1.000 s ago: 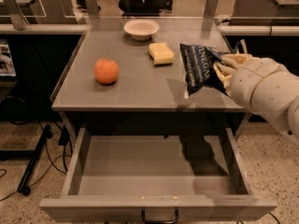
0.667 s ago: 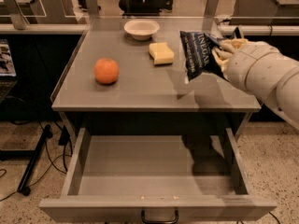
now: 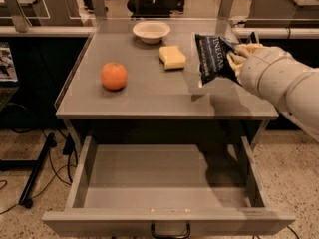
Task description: Pick blue chip bag from top drawer and place on counter
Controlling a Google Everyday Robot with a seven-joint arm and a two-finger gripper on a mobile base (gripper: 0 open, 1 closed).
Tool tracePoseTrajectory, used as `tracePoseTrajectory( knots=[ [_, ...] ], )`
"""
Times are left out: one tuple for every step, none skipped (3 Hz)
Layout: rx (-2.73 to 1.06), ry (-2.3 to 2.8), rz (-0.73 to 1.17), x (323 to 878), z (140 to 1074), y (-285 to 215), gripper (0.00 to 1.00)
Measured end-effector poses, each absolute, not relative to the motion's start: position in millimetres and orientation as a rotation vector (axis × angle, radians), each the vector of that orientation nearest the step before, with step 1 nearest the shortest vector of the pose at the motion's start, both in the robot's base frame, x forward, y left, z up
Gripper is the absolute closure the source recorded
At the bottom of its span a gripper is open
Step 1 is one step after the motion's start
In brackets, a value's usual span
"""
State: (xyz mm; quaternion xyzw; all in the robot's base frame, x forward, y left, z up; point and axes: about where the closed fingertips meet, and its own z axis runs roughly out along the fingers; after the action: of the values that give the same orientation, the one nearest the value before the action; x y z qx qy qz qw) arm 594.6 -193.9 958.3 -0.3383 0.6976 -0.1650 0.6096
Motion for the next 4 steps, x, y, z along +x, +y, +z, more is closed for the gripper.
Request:
tracePoseTrajectory(
  knots=[
    [-0.789,1.596,-0.38,618.3,958.9,-190.9,1.0],
    [-0.804,1.615,-0.361,641.6,945.7,-189.4,1.0],
    [-0.806,1.616,-0.363,645.2,945.7,-189.4,0.74],
    [-0.806,1.616,-0.363,645.2,945.8,-189.4,0.51]
  ],
)
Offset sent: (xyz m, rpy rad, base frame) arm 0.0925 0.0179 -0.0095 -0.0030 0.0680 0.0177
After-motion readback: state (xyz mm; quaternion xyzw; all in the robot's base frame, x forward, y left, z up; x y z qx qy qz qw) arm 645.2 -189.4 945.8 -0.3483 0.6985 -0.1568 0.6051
